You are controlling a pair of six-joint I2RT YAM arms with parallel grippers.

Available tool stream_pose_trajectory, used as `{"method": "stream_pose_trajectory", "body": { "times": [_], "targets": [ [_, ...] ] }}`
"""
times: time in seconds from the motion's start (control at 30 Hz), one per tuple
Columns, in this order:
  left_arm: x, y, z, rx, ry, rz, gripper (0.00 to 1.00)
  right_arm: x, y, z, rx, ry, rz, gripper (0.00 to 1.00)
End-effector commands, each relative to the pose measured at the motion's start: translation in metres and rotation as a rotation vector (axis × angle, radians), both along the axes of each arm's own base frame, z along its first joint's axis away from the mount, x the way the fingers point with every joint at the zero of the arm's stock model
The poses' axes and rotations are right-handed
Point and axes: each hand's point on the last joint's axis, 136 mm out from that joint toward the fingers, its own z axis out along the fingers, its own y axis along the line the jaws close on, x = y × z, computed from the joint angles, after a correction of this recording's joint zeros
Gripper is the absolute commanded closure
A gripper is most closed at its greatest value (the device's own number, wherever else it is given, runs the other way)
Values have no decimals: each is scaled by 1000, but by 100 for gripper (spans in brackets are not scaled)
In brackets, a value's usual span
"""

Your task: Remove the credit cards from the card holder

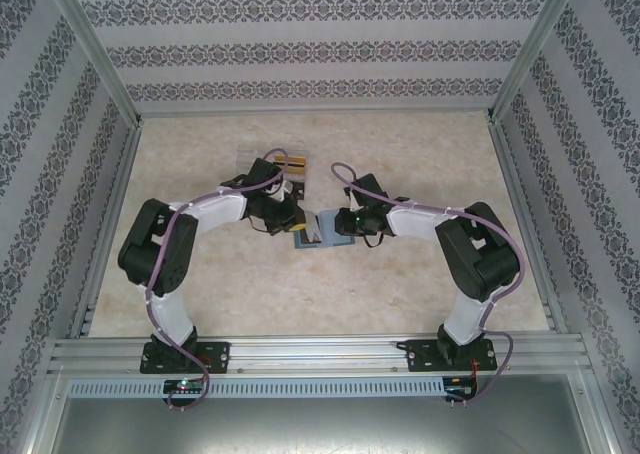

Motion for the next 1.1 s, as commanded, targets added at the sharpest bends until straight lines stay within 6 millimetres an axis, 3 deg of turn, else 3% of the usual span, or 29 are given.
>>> {"method": "stream_pose_trajectory", "body": {
  "times": [0.0,0.13,0.2,0.37,0.57,0.73,0.87,1.07],
  "targets": [
    [-6,32,13,65,-23,32,96,1,1,19,71,-52,2,77],
    [0,56,45,63,-99,79,97,3,14,64,188,-156,40,64],
    [3,64,65,40,-144,104,97,4,21,89,248,-203,59,51],
    [17,67,117,-129,-252,164,96,4,50,138,453,-197,113,32],
    [29,64,167,-324,-363,222,96,13,94,184,701,-92,153,27],
    [37,69,181,-487,-371,273,96,22,113,223,835,-77,156,27],
    [35,74,180,-500,-375,286,97,25,119,235,883,-46,152,31],
    [32,79,186,-507,-394,297,97,30,116,222,859,-30,115,36]
  ]
}}
